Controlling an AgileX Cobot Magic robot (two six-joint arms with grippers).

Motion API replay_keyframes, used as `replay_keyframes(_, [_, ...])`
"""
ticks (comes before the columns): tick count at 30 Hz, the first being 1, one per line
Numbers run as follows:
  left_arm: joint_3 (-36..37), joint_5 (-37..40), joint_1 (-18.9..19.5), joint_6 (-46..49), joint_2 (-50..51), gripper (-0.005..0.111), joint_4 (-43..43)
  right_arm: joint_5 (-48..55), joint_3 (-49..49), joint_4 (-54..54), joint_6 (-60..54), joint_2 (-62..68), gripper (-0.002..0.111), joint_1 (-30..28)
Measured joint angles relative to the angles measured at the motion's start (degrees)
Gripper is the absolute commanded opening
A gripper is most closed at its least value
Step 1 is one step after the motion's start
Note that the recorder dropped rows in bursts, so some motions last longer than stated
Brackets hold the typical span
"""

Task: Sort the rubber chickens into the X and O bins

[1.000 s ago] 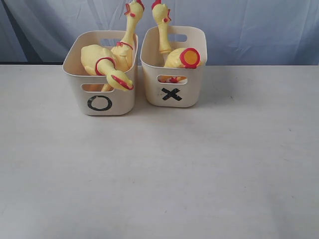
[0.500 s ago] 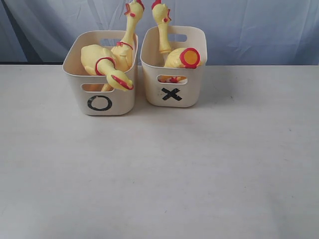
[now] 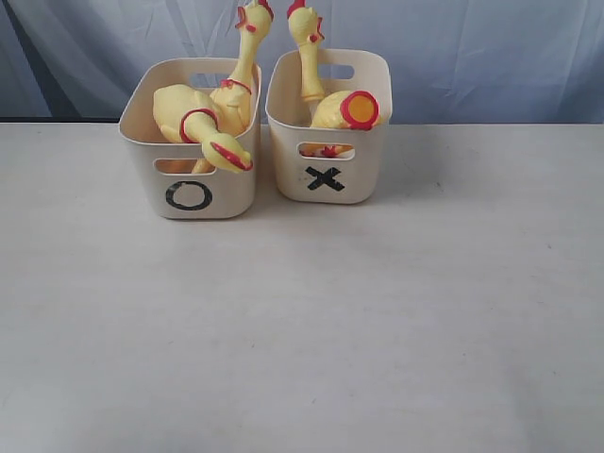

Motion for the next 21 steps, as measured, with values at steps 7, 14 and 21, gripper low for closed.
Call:
replay_keyframes(7, [0.0,0.0,0.0,0.0,0.0,0.000,0.0,0.0,0.0,0.0,0.0,0.0,-0.001,0.0])
replay_keyframes(14, [0.0,0.0,0.0,0.0,0.0,0.000,0.0,0.0,0.0,0.0,0.0,0.0,-0.001,0.0])
replay_keyframes(21, [0.0,0.0,0.0,0.0,0.0,0.000,0.0,0.0,0.0,0.0,0.0,0.0,-0.001,0.0])
